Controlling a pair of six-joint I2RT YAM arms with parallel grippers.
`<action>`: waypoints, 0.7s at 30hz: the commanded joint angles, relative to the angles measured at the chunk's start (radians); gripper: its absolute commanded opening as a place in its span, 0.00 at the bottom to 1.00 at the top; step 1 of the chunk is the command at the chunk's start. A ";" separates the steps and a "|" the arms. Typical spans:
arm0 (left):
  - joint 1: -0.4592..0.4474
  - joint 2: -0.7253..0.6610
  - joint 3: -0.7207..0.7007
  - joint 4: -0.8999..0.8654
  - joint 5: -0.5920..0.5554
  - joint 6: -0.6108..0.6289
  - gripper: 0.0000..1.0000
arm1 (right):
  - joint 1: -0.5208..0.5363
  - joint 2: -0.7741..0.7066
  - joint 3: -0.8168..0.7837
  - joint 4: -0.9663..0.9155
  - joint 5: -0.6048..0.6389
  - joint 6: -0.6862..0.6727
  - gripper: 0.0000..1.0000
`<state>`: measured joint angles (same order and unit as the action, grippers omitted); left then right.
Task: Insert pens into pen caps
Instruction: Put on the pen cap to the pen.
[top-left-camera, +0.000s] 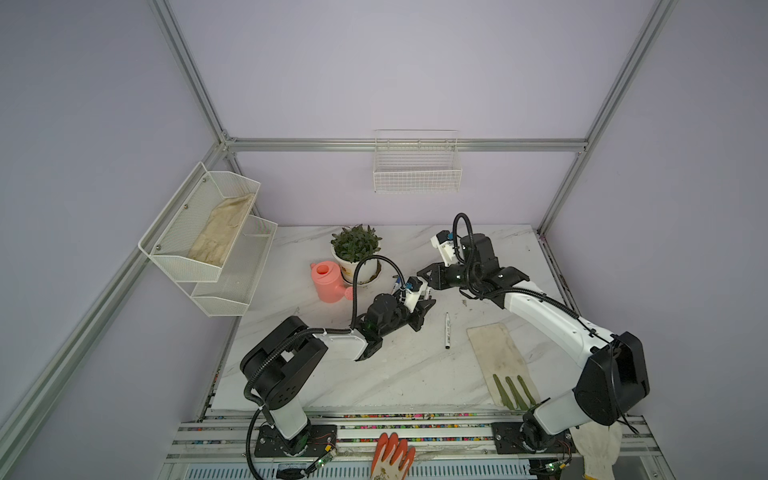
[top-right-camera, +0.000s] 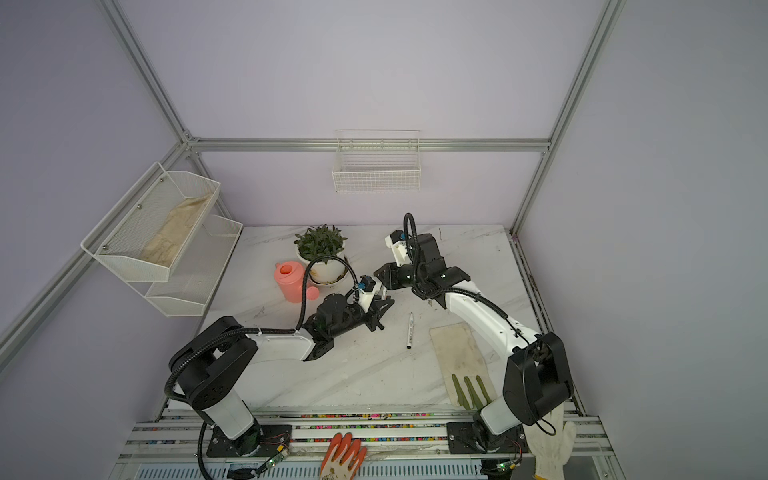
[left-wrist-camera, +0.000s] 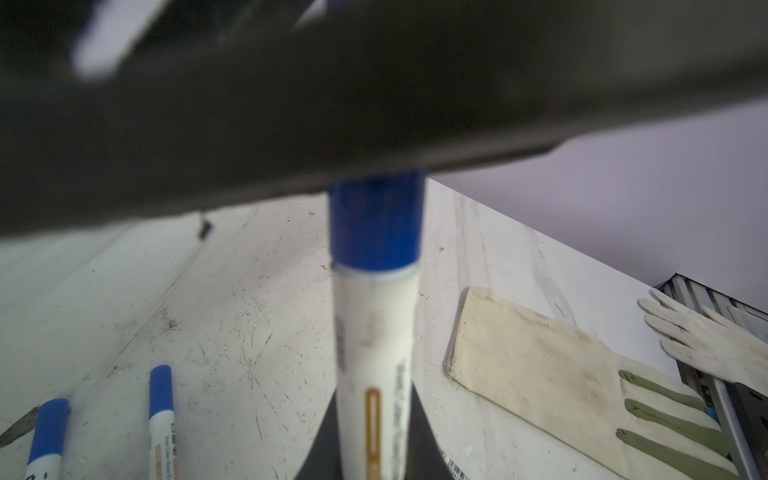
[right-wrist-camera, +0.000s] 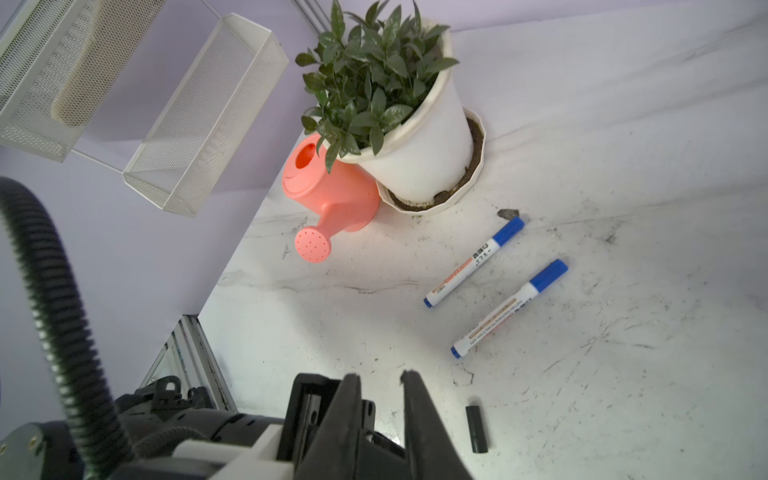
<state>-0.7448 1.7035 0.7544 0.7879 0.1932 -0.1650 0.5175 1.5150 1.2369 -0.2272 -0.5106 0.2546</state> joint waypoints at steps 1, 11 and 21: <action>0.027 -0.057 0.006 0.089 -0.011 -0.018 0.00 | 0.006 -0.037 -0.030 -0.003 0.010 0.015 0.08; 0.100 -0.075 0.032 0.266 -0.068 -0.188 0.00 | 0.003 0.003 -0.079 -0.009 -0.056 0.008 0.00; 0.308 -0.041 0.215 0.512 -0.212 -0.346 0.00 | 0.003 0.152 -0.124 -0.231 -0.065 -0.096 0.00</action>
<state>-0.6250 1.7275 0.7574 0.8673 0.3176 -0.3607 0.5152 1.6119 1.2201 -0.0387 -0.5186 0.2039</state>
